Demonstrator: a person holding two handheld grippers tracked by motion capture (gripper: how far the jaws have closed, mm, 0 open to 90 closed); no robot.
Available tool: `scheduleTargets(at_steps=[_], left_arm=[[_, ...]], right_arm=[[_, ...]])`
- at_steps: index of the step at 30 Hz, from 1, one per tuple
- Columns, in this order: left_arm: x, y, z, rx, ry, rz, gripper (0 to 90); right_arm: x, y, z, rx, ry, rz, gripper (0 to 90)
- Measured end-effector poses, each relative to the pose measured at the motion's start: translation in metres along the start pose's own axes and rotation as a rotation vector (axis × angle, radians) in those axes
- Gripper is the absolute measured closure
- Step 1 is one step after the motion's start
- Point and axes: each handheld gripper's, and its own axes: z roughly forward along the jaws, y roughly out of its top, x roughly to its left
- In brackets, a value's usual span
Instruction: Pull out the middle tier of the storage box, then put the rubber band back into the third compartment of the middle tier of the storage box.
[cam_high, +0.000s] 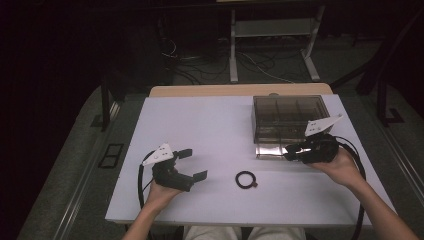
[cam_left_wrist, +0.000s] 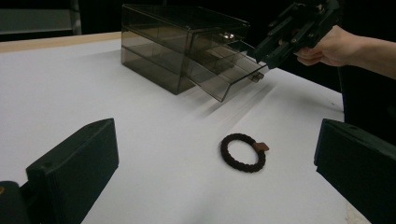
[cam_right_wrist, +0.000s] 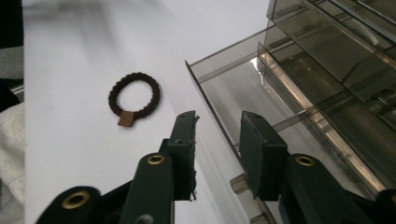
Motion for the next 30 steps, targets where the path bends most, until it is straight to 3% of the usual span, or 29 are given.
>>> scheduleTargets(at_steps=[15, 30], left_arm=[[0.000, 0.000, 0.000, 0.000, -0.002, -0.001, 0.0], [0.001, 0.000, 0.000, -0.005, -0.001, -0.003, 0.0]], right_arm=[[0.028, 0.020, -0.001, 0.004, 0.024, 0.003, 46.7], [0.055, 0.037, 0.022, -0.007, 0.076, -0.023, 37.6]])
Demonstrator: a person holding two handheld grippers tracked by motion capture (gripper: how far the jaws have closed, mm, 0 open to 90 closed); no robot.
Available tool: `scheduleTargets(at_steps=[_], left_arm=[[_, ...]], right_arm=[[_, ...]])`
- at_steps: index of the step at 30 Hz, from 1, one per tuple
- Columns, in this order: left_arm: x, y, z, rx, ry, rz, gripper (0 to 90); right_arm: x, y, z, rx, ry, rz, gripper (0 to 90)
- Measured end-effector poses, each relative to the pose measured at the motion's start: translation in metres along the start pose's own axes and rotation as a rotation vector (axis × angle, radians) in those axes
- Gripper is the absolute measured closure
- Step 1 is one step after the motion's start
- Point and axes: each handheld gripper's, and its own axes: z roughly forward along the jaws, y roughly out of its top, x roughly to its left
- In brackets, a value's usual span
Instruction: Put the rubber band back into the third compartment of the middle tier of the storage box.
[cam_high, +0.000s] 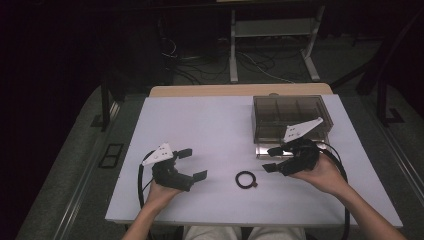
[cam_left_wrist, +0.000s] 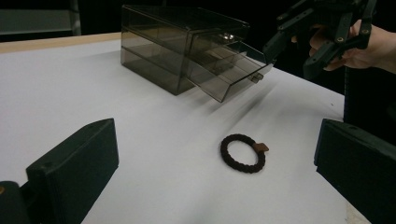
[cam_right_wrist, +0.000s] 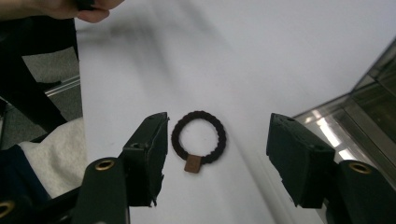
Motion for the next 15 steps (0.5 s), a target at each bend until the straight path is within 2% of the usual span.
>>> scheduleTargets(at_steps=[15], left_arm=[[-0.001, 0.000, -0.001, -0.003, -0.002, 0.004, 0.0]], right_arm=[[0.014, 0.005, 0.020, -0.002, 0.032, -0.010, 37.1]])
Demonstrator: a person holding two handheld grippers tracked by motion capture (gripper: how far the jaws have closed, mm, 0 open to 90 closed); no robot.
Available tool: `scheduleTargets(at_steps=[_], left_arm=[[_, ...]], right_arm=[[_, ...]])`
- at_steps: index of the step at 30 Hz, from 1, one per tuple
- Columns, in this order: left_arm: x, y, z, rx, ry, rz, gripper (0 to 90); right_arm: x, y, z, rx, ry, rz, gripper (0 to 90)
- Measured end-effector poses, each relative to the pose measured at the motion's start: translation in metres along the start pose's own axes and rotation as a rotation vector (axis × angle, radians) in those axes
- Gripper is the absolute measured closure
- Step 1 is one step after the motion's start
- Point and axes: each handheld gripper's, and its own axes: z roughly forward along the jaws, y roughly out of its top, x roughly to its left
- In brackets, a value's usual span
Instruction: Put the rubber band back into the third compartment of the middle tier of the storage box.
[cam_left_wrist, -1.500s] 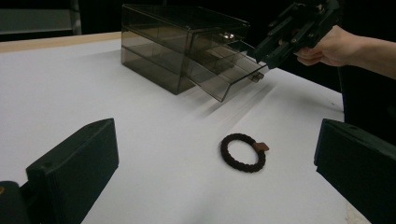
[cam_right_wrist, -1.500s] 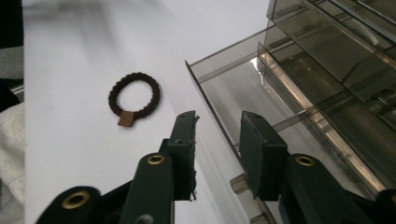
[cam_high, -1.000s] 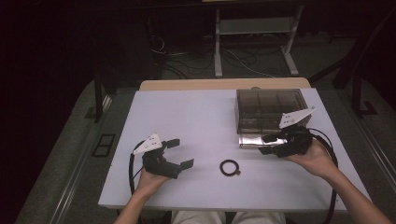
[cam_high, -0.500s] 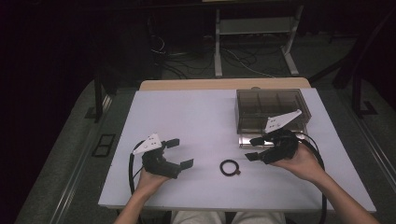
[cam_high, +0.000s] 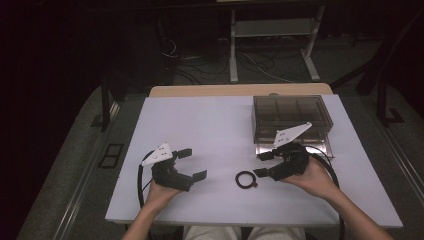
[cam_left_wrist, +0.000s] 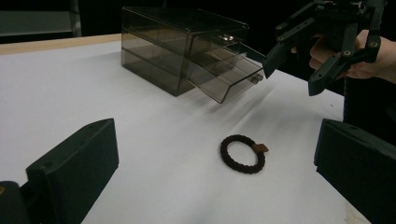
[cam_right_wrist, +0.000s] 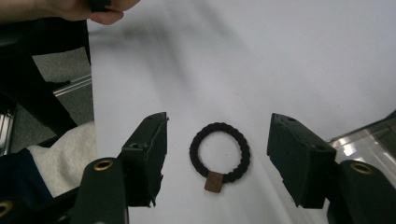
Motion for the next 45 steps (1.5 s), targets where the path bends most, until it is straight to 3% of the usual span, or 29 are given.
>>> scheduleTargets(at_steps=[11, 27, 41, 43, 45], left_arm=[[0.000, 0.000, 0.000, 0.000, -0.001, 0.007, 0.0], [0.000, 0.000, -0.001, -0.001, -0.001, 0.006, 0.0], [0.000, 0.000, -0.001, -0.005, 0.001, 0.004, 0.0], [0.000, 0.000, -0.001, -0.006, 0.001, 0.004, 0.0], [0.000, 0.001, -0.001, -0.006, 0.000, 0.004, 0.0]], right_arm=[[0.008, 0.003, 0.014, 0.021, 0.028, -0.012, 36.9], [0.007, 0.001, 0.036, 0.030, 0.057, -0.008, 36.7], [0.008, -0.002, 0.052, 0.069, 0.063, -0.018, 37.3], [0.007, -0.003, 0.055, 0.089, 0.059, -0.054, 37.4], [0.010, -0.004, 0.057, 0.092, 0.070, -0.035, 38.4]])
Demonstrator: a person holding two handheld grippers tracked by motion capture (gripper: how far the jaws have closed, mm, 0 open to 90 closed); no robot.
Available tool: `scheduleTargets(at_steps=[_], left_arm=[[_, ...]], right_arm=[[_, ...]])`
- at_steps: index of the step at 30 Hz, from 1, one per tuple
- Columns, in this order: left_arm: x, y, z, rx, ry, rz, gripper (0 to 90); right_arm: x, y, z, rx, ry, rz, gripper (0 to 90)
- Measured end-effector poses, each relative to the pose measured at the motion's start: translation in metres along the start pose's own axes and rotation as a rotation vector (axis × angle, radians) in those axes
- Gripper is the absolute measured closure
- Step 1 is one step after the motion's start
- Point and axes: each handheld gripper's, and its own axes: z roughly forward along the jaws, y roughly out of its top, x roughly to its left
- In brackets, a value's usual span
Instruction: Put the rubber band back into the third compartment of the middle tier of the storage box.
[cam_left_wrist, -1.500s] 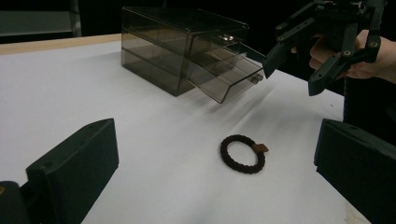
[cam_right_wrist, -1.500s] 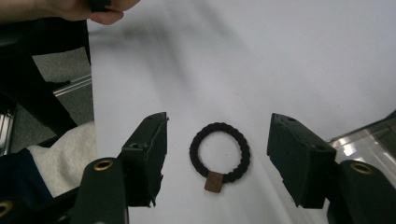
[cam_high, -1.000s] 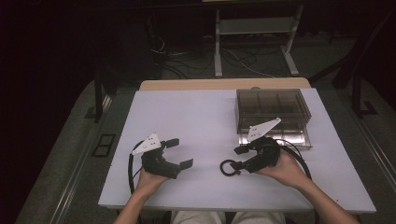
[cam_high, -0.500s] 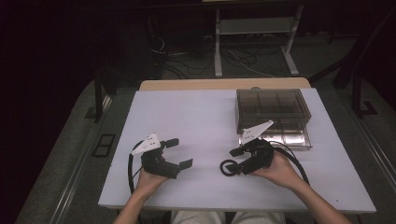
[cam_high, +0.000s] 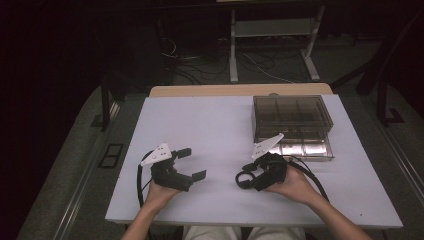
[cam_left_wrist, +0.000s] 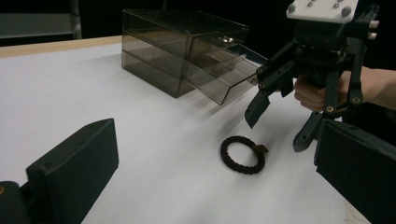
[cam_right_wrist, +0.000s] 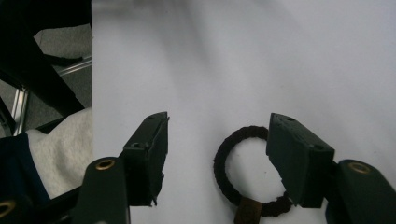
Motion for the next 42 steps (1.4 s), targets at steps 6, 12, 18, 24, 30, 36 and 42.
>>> scheduleTargets(at_steps=[6, 12, 18, 24, 30, 36, 42], left_arm=[[0.000, 0.000, 0.000, 0.003, 0.000, 0.002, 0.0], [0.000, 0.000, 0.000, 0.003, -0.001, 0.002, 0.0], [0.000, 0.000, 0.000, 0.003, -0.002, 0.002, 0.0], [0.000, 0.000, 0.000, 0.006, -0.006, 0.004, 0.0], [0.000, 0.000, 0.001, 0.008, -0.006, 0.005, 0.0], [0.000, 0.000, 0.001, 0.008, -0.007, 0.003, 0.0], [0.000, 0.000, 0.001, 0.007, -0.007, 0.007, 0.0]], right_arm=[[-0.001, -0.003, 0.007, 0.032, -0.010, -0.035, 40.3], [0.000, -0.004, 0.015, 0.064, -0.005, -0.061, 43.9], [0.003, -0.005, 0.023, 0.092, 0.000, -0.083, 49.9], [0.004, -0.008, 0.029, 0.117, -0.020, -0.089, 53.8], [0.005, -0.009, 0.033, 0.126, -0.044, -0.091, 57.8], [0.006, -0.010, 0.035, 0.133, -0.058, -0.098, 61.3], [0.006, -0.010, 0.035, 0.132, -0.074, -0.103, 65.4]])
